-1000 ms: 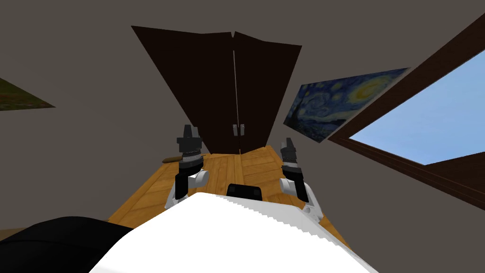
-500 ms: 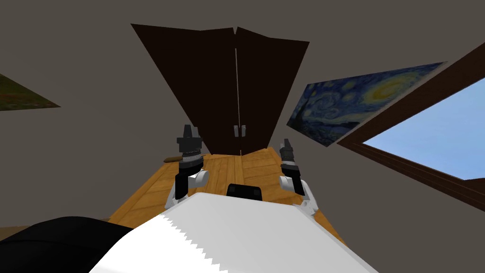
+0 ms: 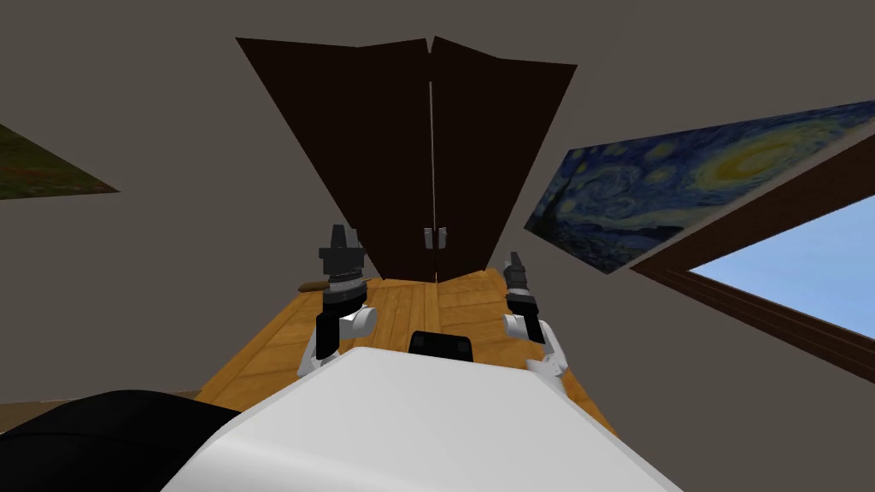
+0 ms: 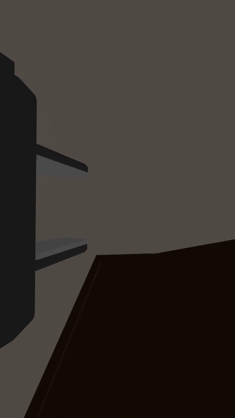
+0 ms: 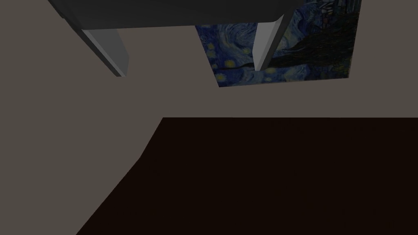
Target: Pull the door open
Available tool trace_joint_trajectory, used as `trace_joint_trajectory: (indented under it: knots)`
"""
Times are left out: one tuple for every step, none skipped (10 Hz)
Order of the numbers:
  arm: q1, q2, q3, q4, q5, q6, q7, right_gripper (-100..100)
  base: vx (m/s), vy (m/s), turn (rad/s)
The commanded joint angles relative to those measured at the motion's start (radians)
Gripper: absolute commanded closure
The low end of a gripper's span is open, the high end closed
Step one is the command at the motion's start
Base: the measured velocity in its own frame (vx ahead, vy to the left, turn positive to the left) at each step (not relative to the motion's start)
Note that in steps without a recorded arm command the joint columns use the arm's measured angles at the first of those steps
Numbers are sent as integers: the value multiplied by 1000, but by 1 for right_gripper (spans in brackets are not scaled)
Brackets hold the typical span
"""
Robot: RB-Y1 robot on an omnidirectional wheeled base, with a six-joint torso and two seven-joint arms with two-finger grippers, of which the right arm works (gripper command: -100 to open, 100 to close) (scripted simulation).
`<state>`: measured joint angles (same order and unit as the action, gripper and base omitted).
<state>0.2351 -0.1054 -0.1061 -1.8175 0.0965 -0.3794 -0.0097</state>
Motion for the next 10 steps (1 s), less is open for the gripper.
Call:
trace_joint_trajectory:
  knots:
    - [-26,1,-12,50,5,-2,-7,-100,92,4,60]
    - [-41,0,-19,79,7,-1,-12,-100,105,22,75]
    - [-56,-1,-26,108,10,0,-17,-100,112,16,60]
    - [-70,-2,-34,135,12,1,-22,-100,97,3,71]
    - [-85,-3,-41,165,15,2,-27,-100,99,11,71]
    - [-100,-4,-48,193,17,3,-32,-100,103,8,65]
    - [-115,-4,-55,221,20,4,-37,-100,102,4,67]
    - [-131,-5,-62,249,22,5,-42,-100,94,3,89]
    - [-146,-5,-69,277,25,6,-47,-100,106,11,81]
    - [-161,-5,-75,304,27,7,-52,-100,108,13,58]
